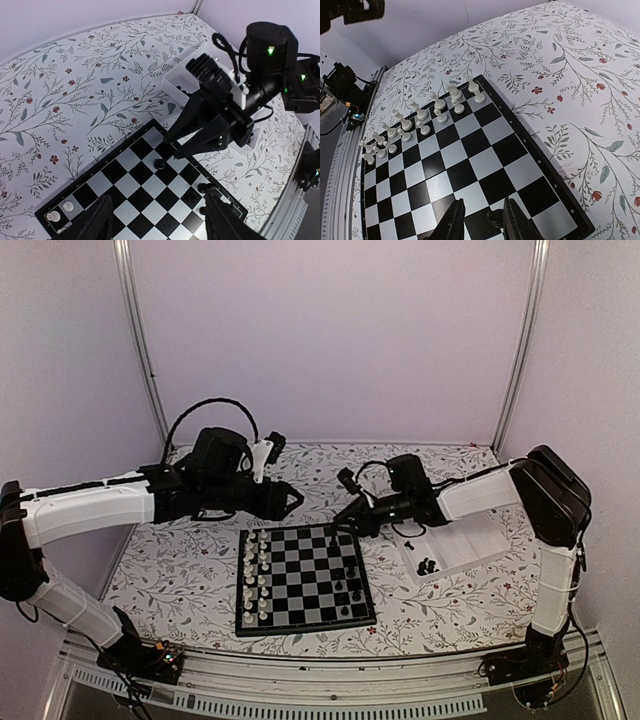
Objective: Set up the chess pieces on the board
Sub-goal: Place the chess piece on the chessboard, then pick up the chess piece from the chessboard, then place the chess piece on the chessboard, then pick up the chess piece from the storage box, then place the chess piece on the chessboard.
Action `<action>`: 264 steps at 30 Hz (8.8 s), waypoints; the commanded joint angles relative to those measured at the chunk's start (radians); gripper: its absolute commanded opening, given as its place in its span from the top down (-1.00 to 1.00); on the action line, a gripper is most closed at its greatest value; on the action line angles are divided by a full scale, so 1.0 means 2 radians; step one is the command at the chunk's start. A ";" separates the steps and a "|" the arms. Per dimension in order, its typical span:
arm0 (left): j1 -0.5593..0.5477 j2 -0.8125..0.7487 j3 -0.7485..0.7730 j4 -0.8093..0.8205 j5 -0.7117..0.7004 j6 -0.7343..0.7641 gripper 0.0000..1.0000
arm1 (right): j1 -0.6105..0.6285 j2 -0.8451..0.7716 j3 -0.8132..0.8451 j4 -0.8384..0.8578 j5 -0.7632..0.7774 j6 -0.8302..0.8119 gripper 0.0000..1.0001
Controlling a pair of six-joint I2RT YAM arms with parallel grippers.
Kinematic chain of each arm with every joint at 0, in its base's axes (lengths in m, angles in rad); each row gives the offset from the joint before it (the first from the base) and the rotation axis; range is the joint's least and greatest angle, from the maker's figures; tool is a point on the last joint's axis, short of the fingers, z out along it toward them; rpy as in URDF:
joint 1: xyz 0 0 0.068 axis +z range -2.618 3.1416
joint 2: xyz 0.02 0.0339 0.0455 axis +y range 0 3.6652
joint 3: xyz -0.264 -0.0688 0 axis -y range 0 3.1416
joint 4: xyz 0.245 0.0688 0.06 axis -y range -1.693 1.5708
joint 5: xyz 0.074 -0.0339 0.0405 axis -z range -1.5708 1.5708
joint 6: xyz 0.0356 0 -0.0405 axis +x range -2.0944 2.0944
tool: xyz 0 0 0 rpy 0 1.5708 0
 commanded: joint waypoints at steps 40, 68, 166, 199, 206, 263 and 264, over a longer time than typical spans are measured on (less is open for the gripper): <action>-0.021 0.353 0.261 -0.137 0.076 0.088 0.17 | -0.281 -0.351 -0.057 -0.327 -0.003 -0.183 -0.98; -0.038 0.376 0.309 -0.160 0.087 0.100 0.91 | -0.281 -0.337 -0.074 -0.316 -0.023 -0.190 -0.98; -0.052 0.186 0.203 -0.122 -0.036 0.080 0.21 | -0.057 -0.089 -0.020 -0.487 0.263 -0.551 0.27; -0.053 0.211 0.218 -0.089 0.027 0.059 0.21 | -0.106 -0.073 0.031 -0.514 0.204 -0.533 0.28; -0.053 0.208 0.217 -0.087 0.026 0.060 0.21 | -0.095 -0.045 0.037 -0.518 0.212 -0.544 0.32; -0.106 0.377 0.318 0.090 0.140 0.018 0.43 | -0.196 -0.130 0.058 -0.575 -0.156 -0.400 0.66; -0.106 0.377 0.318 0.090 0.140 0.017 0.48 | -0.196 -0.129 0.059 -0.575 -0.156 -0.400 0.66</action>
